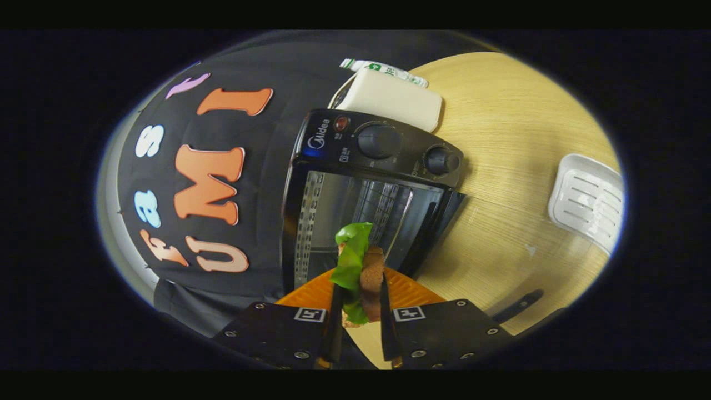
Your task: Open the toaster oven, put the food inside, and close the toaster oven door.
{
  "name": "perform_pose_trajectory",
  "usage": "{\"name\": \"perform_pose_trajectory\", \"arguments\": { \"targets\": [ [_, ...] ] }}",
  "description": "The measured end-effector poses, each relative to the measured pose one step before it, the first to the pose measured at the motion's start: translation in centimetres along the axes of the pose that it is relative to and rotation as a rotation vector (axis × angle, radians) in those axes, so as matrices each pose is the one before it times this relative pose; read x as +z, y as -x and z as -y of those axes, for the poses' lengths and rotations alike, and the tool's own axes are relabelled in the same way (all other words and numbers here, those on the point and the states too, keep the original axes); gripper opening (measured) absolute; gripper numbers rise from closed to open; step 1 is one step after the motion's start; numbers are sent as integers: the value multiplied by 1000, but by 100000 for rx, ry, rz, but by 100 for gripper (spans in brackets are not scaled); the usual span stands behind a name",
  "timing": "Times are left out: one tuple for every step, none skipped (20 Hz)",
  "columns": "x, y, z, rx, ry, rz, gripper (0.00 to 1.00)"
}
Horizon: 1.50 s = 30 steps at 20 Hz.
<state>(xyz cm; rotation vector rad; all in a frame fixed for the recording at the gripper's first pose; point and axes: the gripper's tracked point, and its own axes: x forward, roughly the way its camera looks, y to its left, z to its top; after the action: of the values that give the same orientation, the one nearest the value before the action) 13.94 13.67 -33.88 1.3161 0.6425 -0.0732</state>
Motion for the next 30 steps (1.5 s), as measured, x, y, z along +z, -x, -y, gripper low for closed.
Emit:
{"name": "perform_pose_trajectory", "arguments": {
  "targets": [
    [109,-460,-280,93,-1726,2774,30],
    [-179,-411,-168,154,-1556,1538,30],
    [-381,-687,-186,6,-920,757,30],
    [-335,-673,-35,-670,-748,916,30],
    [-209,-569,-198,34,-859,994,30],
    [49,-442,-274,276,-941,1423,30],
    [-20,-487,-165,-106,-1354,1357,30],
    [157,-385,-274,-29,-1380,1553,30],
    [110,-439,-83,-552,-282,1798,30],
    [-104,-245,10,-729,747,985,31],
    [50,-152,73,-1255,1546,1694,31],
    [58,131,-102,-1534,1284,1619,31],
    [103,90,-208,-1481,1591,1922,34],
    [-236,37,-218,-1755,1733,1464,38],
    [-184,31,-44,-1527,788,783,41],
    [-46,193,73,-1469,-210,-225,42],
    [-254,-20,188,-1252,-1145,-891,50],
    [-322,175,284,-1352,-701,-775,54],
    [-164,-81,306,-1295,377,-109,58],
    [70,-30,329,-1706,729,773,61],
    [18,-111,277,-1025,1011,111,73],
    [131,146,389,-1188,379,165,77],
    [-56,-91,309,-1286,448,-1116,82],
    [-140,255,511,-982,-293,-1537,88],
    [-183,111,-48,484,-691,-913,97],
    [239,391,63,-55,338,-497,98],
    [99,504,106,-40,1344,-7,99],
    [-138,887,258,-314,2116,-636,98],
    [-223,997,245,274,3070,-728,99],
    [-342,1175,232,658,3094,-1141,99]
  ]
}}
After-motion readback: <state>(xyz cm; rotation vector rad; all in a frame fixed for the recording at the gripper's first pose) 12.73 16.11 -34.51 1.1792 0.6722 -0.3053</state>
